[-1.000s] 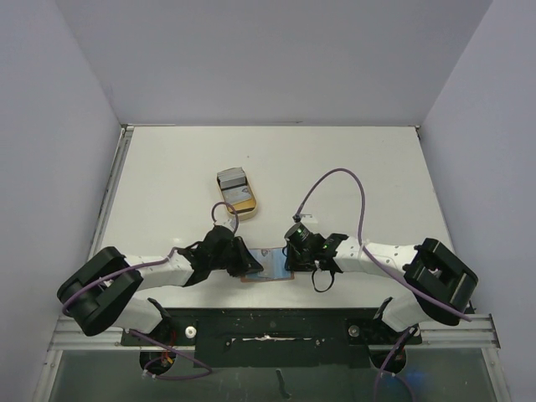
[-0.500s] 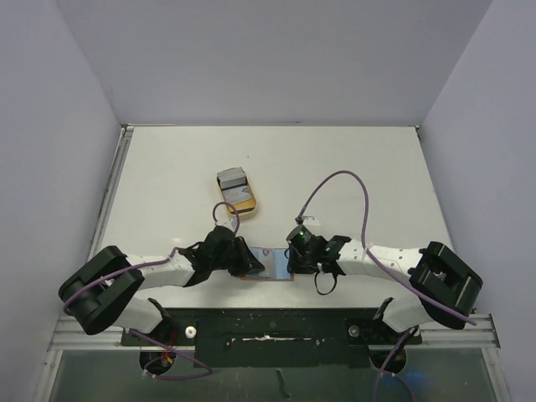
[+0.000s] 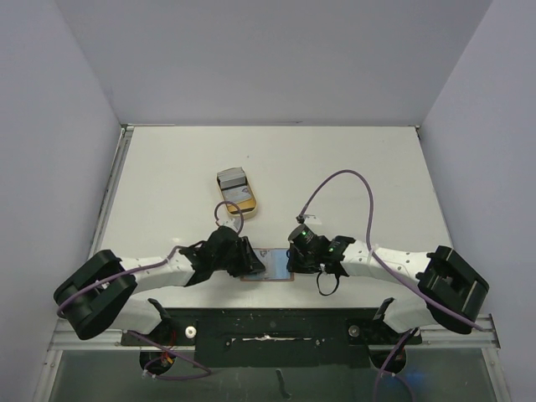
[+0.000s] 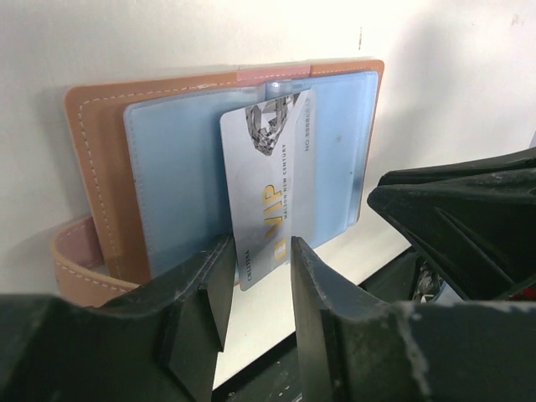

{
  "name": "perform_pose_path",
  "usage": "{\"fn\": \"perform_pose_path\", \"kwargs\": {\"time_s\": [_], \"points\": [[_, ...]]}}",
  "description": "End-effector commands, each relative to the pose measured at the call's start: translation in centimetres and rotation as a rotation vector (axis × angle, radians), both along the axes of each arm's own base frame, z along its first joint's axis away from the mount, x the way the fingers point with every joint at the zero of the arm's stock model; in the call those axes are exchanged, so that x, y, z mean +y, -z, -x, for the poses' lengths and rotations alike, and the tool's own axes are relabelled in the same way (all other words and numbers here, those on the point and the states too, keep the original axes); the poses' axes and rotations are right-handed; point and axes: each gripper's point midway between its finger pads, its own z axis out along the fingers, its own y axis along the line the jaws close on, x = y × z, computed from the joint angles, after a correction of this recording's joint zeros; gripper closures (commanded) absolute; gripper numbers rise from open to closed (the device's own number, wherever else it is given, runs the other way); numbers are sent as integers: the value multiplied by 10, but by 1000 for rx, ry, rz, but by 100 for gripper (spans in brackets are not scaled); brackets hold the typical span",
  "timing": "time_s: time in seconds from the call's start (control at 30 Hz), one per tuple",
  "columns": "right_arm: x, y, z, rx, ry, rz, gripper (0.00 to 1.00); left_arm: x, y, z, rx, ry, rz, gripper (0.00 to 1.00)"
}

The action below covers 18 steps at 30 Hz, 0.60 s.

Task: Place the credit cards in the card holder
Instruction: Insert the credit card into the card holder.

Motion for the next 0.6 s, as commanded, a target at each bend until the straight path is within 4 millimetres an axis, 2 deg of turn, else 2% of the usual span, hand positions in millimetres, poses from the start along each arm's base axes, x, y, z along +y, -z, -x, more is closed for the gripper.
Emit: {"fn": "perform_pose_path", "kwargs": {"time_s": [0.0, 0.1, 0.23, 0.4, 0.57], "points": [[6, -14, -10, -54, 13, -31, 77, -1, 0, -7, -40, 4, -41, 70], [6, -10, -11, -50, 14, -25, 77, -3, 0, -7, -42, 13, -40, 75], [7, -3, -11, -41, 12, -15, 77, -14, -6, -8, -67, 46, -6, 75], [7, 6, -10, -24, 8, 7, 78, -28, -10, -6, -87, 94, 25, 69], [8, 7, -9, -23, 10, 6, 78, -38, -7, -4, -92, 138, 14, 64]]}}
